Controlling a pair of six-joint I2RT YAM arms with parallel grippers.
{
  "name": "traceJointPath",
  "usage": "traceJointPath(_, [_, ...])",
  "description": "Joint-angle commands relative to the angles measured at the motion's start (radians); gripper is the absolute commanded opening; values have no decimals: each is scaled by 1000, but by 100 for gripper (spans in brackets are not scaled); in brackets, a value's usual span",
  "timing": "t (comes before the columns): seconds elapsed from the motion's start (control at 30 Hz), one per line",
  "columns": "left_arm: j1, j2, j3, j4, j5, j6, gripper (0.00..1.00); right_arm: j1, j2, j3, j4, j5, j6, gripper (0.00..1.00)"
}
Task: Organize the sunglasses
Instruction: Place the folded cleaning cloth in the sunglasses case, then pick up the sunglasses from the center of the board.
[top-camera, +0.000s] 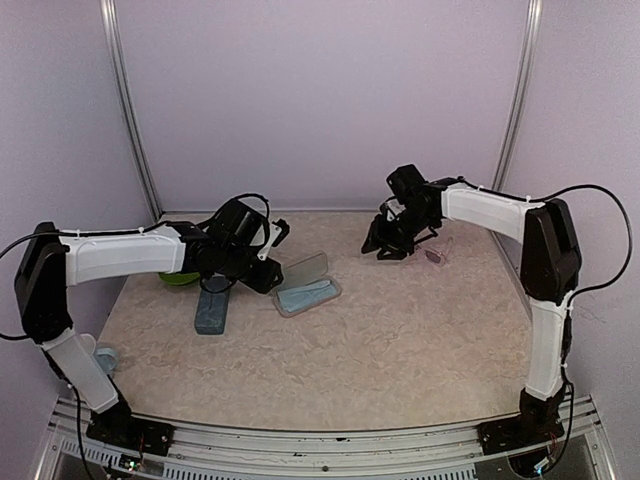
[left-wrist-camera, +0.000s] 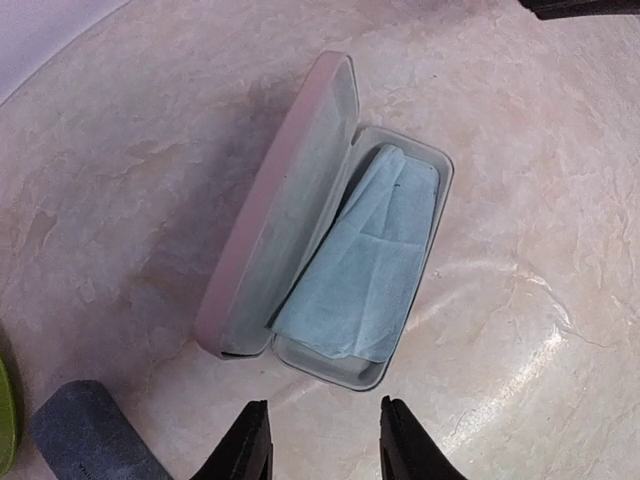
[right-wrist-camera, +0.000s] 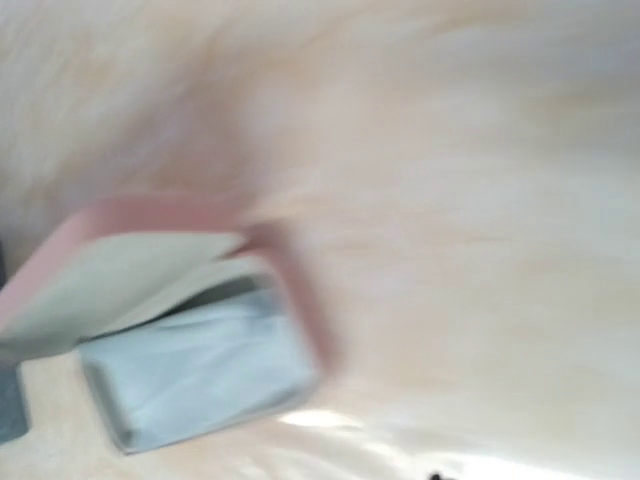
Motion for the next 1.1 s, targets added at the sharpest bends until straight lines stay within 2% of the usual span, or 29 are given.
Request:
traceJointPath(0.0, [-3,-94,-23,-42,-62,-5,39,-119,-141,-98,-49,128,-36,47])
traceJointPath(0.17, [6,-158,-22,-93,-104,8,42,-237,-162,-128,-102,215,-51,50])
traceJointPath(0.37, [26,-213,-15,-131,-140,6,45,-332,-80,-72,-140,258,-49,50])
traceJointPath(0.77, [33,-281,-62,-179,-169,-68,46,-439,132,126,-176,301,-49,50])
traceJointPath(0.93, [34,-251,-44,-180,-174,-81,46,-456,200,179,-174,272,-51,48])
traceJointPath(1.07, [37,-199,8,-186,-172,-78,46,-461,240,218,-186,247,-54,42])
